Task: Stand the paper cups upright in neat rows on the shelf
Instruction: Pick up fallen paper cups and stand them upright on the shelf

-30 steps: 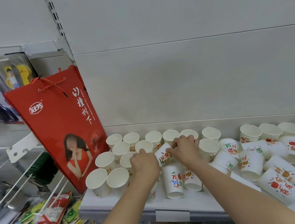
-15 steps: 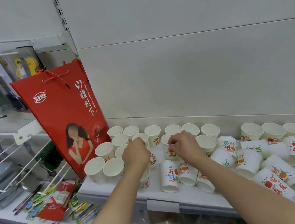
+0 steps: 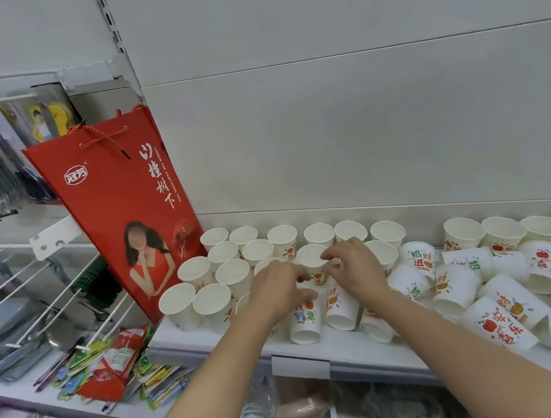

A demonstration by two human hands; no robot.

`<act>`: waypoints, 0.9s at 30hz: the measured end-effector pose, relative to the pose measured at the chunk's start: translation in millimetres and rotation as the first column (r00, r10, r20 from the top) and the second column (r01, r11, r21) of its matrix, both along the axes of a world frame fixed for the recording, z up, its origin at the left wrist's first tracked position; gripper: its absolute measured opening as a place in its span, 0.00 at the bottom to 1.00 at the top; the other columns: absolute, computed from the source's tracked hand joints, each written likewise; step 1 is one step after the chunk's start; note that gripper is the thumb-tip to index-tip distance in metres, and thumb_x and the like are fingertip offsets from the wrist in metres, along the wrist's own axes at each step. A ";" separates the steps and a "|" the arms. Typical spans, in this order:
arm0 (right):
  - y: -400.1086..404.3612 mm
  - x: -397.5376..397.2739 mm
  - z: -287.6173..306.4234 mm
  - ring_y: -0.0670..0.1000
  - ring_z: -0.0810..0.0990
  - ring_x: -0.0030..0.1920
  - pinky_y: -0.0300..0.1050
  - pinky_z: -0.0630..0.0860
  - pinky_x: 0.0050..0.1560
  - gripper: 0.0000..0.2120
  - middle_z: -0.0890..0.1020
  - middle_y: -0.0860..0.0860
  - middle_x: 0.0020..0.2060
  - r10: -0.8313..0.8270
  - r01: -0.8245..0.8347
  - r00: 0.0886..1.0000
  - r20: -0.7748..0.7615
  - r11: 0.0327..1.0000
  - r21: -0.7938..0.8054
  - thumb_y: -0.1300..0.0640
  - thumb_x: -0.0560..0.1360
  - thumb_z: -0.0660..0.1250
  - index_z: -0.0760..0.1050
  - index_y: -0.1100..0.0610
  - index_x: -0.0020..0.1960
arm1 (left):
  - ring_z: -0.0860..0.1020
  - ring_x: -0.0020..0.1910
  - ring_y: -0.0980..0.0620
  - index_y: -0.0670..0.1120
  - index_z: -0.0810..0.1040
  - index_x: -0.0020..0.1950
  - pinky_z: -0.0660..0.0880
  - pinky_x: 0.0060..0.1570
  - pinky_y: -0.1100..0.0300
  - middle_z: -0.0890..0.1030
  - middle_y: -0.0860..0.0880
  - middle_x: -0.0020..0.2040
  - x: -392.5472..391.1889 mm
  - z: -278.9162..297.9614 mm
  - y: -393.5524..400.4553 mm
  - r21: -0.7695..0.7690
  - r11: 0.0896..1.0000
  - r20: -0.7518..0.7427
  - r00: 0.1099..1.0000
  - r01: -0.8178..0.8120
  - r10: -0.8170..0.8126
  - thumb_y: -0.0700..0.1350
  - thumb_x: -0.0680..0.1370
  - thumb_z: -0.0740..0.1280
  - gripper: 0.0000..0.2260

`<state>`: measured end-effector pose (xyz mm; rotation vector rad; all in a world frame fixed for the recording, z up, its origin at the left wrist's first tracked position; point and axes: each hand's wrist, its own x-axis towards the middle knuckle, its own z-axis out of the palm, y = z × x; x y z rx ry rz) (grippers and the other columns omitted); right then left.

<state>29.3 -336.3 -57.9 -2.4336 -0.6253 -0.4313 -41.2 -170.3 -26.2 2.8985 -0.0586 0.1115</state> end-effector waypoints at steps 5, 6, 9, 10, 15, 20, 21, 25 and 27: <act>-34.7 -15.4 -2.8 0.52 0.72 0.50 0.45 0.67 0.49 0.07 0.82 0.48 0.43 -0.090 0.088 0.995 0.052 0.996 0.033 0.53 0.70 0.72 0.82 0.53 0.47 | 0.78 0.55 0.49 0.52 0.80 0.58 0.74 0.47 0.58 0.82 0.50 0.55 3.3 -3.8 -12.3 0.038 0.999 -0.169 0.986 0.019 -0.012 0.51 0.72 0.72 0.15; -39.8 -17.6 -5.0 0.52 0.72 0.50 0.45 0.67 0.48 0.07 0.82 0.47 0.43 -0.099 0.098 0.994 0.045 0.995 0.013 0.53 0.70 0.72 0.82 0.53 0.47 | 0.79 0.52 0.50 0.52 0.81 0.54 0.74 0.45 0.59 0.83 0.52 0.51 2.5 -2.5 -12.4 -0.004 1.000 -0.168 0.986 0.002 -0.002 0.49 0.72 0.72 0.11; -50.0 -22.5 -11.0 0.51 0.71 0.49 0.46 0.68 0.48 0.08 0.82 0.47 0.43 -0.113 0.113 0.994 0.014 0.993 -0.026 0.51 0.71 0.71 0.81 0.52 0.49 | 0.81 0.42 0.56 0.53 0.82 0.42 0.75 0.41 0.60 0.84 0.55 0.39 -4.2 3.3 -10.1 -0.124 0.990 -0.130 0.990 -0.062 0.046 0.47 0.71 0.72 0.02; -52.0 -23.4 -12.5 0.51 0.71 0.49 0.47 0.68 0.49 0.09 0.82 0.47 0.43 -0.119 0.120 0.993 0.006 0.992 -0.030 0.50 0.71 0.70 0.82 0.52 0.49 | 0.81 0.40 0.58 0.53 0.82 0.41 0.76 0.40 0.61 0.84 0.56 0.38 -6.9 4.9 -8.2 -0.160 0.983 -0.100 0.992 -0.089 0.074 0.47 0.71 0.72 0.01; -51.0 -28.7 -12.0 0.51 0.69 0.51 0.46 0.67 0.51 0.15 0.81 0.47 0.47 -0.129 0.122 0.991 -0.046 0.985 -0.125 0.44 0.72 0.67 0.79 0.50 0.54 | 0.79 0.41 0.59 0.55 0.82 0.38 0.76 0.39 0.61 0.83 0.59 0.39 -24.9 -2.2 1.1 -0.248 0.953 0.007 0.983 -0.176 0.183 0.49 0.71 0.74 0.02; -41.6 -30.0 -3.6 0.53 0.69 0.53 0.48 0.64 0.52 0.19 0.79 0.48 0.48 -0.189 0.147 0.974 -0.128 0.947 -0.286 0.37 0.71 0.63 0.78 0.48 0.54 | 0.79 0.41 0.56 0.55 0.81 0.39 0.77 0.40 0.60 0.83 0.58 0.40 -32.6 -13.8 4.5 -0.209 0.957 0.005 0.978 -0.202 0.207 0.50 0.72 0.73 0.03; -40.4 -29.6 -1.6 0.53 0.68 0.53 0.49 0.63 0.51 0.19 0.79 0.48 0.47 -0.192 0.143 0.971 -0.140 0.942 -0.304 0.37 0.71 0.63 0.78 0.48 0.53 | 0.79 0.42 0.56 0.55 0.81 0.40 0.77 0.40 0.60 0.83 0.58 0.41 -32.1 -13.7 5.4 -0.199 0.960 0.017 0.979 -0.198 0.205 0.50 0.72 0.73 0.02; -33.0 -30.9 7.3 0.51 0.70 0.51 0.48 0.59 0.48 0.13 0.80 0.45 0.42 -0.176 0.123 0.962 -0.211 0.962 -0.242 0.38 0.68 0.67 0.79 0.47 0.44 | 0.79 0.42 0.56 0.55 0.83 0.42 0.72 0.36 0.62 0.83 0.59 0.41 -29.9 -9.4 14.5 -0.178 0.968 0.057 0.980 -0.179 0.192 0.50 0.72 0.72 0.01; -27.4 -34.1 13.3 0.49 0.73 0.48 0.47 0.59 0.50 0.09 0.80 0.43 0.39 -0.138 0.108 0.956 -0.261 0.986 -0.128 0.42 0.68 0.70 0.78 0.47 0.39 | 0.79 0.43 0.57 0.55 0.83 0.42 0.71 0.36 0.62 0.83 0.59 0.42 -29.2 -8.9 20.1 -0.184 0.972 0.050 0.986 -0.148 0.160 0.49 0.72 0.72 0.01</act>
